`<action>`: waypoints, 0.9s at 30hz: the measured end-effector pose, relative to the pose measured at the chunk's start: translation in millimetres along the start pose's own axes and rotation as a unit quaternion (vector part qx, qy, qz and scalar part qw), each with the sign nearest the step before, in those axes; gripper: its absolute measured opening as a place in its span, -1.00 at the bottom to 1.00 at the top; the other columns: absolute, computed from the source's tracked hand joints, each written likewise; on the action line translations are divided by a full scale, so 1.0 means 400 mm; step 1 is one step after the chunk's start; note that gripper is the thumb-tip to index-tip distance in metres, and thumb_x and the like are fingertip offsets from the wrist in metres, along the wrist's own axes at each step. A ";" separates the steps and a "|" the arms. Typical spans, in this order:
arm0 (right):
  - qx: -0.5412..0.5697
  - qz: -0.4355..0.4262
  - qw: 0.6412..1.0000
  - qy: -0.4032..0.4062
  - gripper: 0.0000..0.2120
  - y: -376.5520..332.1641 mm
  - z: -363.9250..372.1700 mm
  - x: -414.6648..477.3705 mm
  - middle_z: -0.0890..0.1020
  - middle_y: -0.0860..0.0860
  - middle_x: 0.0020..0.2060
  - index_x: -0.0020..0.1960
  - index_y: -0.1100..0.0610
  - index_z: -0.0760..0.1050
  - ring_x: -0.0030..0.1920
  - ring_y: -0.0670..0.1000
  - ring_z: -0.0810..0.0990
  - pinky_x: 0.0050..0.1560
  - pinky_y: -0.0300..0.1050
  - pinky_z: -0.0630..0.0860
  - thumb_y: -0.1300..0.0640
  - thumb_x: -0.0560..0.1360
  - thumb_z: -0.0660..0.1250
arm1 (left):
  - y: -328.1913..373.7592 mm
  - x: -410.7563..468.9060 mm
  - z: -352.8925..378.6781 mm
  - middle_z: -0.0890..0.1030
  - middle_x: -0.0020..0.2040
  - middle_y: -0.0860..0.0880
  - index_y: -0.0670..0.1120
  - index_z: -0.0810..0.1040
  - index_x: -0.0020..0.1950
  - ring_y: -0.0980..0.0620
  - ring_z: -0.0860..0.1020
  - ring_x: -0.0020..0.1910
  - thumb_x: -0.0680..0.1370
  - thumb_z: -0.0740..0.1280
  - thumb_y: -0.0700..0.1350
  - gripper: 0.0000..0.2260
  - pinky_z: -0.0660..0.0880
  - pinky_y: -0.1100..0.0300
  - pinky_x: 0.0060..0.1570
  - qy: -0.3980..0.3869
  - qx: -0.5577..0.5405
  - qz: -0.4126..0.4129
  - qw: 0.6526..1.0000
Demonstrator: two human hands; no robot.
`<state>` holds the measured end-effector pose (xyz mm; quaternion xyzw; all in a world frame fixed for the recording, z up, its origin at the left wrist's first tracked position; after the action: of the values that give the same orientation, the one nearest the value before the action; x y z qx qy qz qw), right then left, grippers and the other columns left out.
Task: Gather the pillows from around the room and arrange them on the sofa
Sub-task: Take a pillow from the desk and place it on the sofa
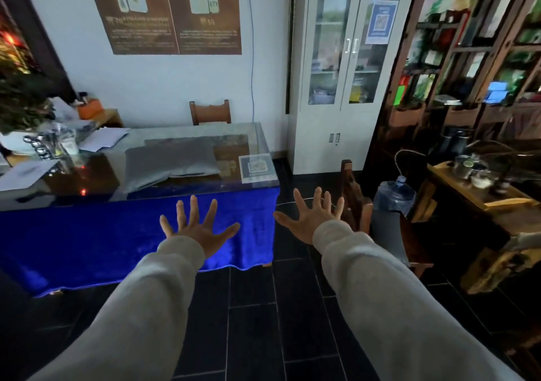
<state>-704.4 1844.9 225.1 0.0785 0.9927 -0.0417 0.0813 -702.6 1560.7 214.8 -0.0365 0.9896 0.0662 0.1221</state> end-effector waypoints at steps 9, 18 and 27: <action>-0.020 -0.053 0.998 -0.042 -0.05 -0.192 -0.052 0.495 -0.14 0.21 0.67 0.67 -0.15 -0.26 0.64 0.30 -0.17 0.48 0.42 -0.36 -0.62 0.42 -0.23 | -0.127 0.382 -0.096 -0.49 0.61 0.06 0.32 -0.36 0.60 -0.12 -0.43 0.60 0.31 -0.20 0.68 -0.06 -0.34 -0.35 0.48 -0.029 -0.038 -0.091 0.995; -0.025 -0.074 0.992 -0.095 -0.02 -0.512 0.029 0.910 -0.18 0.19 0.67 0.68 -0.12 -0.26 0.65 0.26 -0.21 0.48 0.39 -0.38 -0.63 0.42 -0.22 | -0.394 0.800 -0.168 -0.50 0.60 0.04 0.31 -0.38 0.59 -0.14 -0.45 0.59 0.33 -0.19 0.68 -0.06 -0.33 -0.37 0.48 -0.059 -0.031 -0.154 0.986; -0.020 -0.066 0.989 -0.130 -0.05 -0.812 0.051 1.337 -0.15 0.16 0.67 0.66 -0.15 -0.29 0.65 0.25 -0.15 0.53 0.41 -0.29 -0.62 0.43 -0.19 | -0.688 1.249 -0.225 -0.50 0.61 0.01 0.33 -0.40 0.57 -0.16 -0.41 0.61 0.30 -0.19 0.70 -0.05 -0.30 -0.37 0.48 -0.092 -0.054 -0.194 0.975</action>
<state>-1275.3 1602.9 138.0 0.0055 0.9773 -0.0366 0.2086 -1182.9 1248.0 144.6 -0.2278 0.9433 0.0980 0.2205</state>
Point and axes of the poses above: each hand's wrist, its own x-axis towards the middle knuckle, its own z-axis out of the palm, y = z × x, the point moved 9 cm from there along x, towards the middle knuckle
